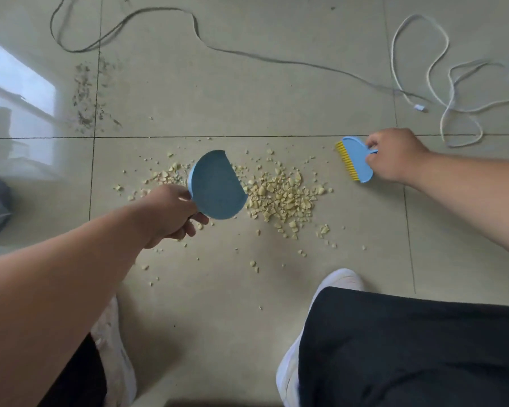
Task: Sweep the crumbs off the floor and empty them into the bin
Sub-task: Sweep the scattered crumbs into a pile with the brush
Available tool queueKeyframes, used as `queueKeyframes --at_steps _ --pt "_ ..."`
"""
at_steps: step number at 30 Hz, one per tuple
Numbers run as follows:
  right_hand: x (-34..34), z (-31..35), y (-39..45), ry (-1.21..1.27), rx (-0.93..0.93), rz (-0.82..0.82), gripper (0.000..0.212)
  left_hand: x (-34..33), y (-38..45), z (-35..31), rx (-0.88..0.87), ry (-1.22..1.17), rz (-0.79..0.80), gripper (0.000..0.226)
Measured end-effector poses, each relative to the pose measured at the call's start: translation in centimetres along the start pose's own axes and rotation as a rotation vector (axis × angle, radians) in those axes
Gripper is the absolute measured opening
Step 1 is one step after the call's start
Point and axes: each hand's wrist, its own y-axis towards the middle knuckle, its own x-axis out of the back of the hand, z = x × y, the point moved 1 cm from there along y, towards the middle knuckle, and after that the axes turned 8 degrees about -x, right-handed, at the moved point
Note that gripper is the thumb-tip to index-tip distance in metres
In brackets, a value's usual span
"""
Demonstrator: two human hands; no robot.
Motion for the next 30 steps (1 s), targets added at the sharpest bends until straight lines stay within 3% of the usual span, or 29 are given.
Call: queueKeyframes --at_steps 6,13,22,26,30 --pt "-1.0 -2.8 1.7 -0.209 -0.124 -0.045 0.025 -1.2 2.7 0.5 0.024 0.050 -0.024 0.016" --pt "-2.8 -1.6 3.1 -0.107 -0.108 -0.035 0.008 -1.9 3.7 1.1 0.063 0.052 -0.005 0.017" --pt "-4.0 3.1 2.4 0.058 0.118 0.032 0.011 -1.4 2.5 1.3 0.079 0.017 -0.014 0.014" --pt "-4.5 4.8 0.4 0.095 0.284 0.125 0.024 -1.0 1.2 2.0 0.074 0.026 -0.022 0.013" --pt "-3.3 2.4 -0.1 0.214 0.243 0.148 0.028 -0.9 -0.2 2.8 0.072 0.023 -0.004 0.014"
